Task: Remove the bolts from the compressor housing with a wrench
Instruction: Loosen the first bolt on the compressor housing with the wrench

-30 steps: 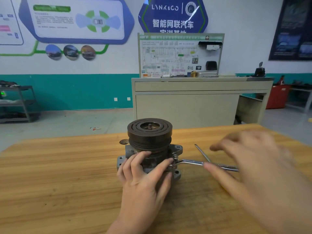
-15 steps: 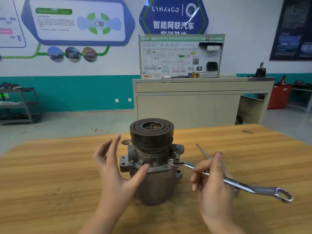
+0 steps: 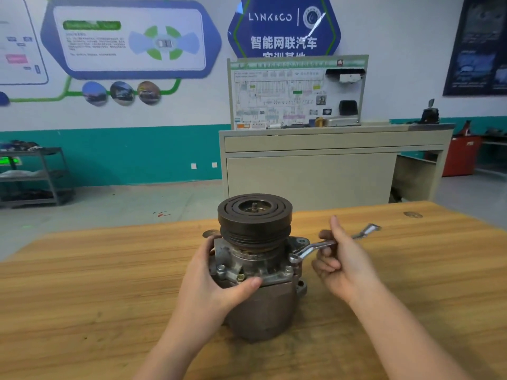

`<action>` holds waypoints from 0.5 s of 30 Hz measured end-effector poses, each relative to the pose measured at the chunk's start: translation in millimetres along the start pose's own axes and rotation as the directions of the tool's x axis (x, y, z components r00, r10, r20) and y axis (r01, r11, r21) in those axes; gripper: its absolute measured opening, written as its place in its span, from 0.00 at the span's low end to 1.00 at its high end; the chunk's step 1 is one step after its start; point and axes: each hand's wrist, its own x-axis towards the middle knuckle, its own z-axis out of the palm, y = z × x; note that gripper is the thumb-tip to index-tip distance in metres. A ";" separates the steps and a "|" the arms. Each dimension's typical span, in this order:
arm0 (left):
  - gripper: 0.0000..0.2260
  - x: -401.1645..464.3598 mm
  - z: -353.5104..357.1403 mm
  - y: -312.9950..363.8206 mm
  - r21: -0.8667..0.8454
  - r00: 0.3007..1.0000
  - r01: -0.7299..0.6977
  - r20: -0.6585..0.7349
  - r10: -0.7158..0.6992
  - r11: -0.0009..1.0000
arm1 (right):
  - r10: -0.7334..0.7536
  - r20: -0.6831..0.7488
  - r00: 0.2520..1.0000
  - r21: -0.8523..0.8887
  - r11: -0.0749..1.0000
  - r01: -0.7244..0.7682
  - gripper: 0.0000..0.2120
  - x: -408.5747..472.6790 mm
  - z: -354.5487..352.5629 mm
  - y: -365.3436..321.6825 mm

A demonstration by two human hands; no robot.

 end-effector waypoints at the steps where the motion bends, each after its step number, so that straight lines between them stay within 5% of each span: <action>1: 0.39 0.9 0.6 -2.0 0.026 1.000 0.004 -0.015 -0.004 1.000 | -0.102 0.015 0.995 0.041 0.994 0.102 0.19 -2.7 -1.6 -4.0; 7: 0.52 -11.1 25.5 4.8 0.211 0.955 0.083 -0.295 -0.017 0.974 | -0.641 0.053 0.766 -0.239 0.736 0.633 0.25 -22.3 -3.0 -4.8; 12: 0.49 -17.5 39.3 12.3 0.256 0.916 0.110 -0.402 0.002 0.960 | -0.832 0.243 0.498 -0.425 0.370 0.826 0.27 -31.7 -3.5 10.7; 15: 0.46 -16.7 40.2 12.7 0.289 0.915 0.120 -0.403 0.007 0.950 | -0.835 0.378 0.399 -0.467 0.200 0.861 0.28 -36.9 -3.8 18.4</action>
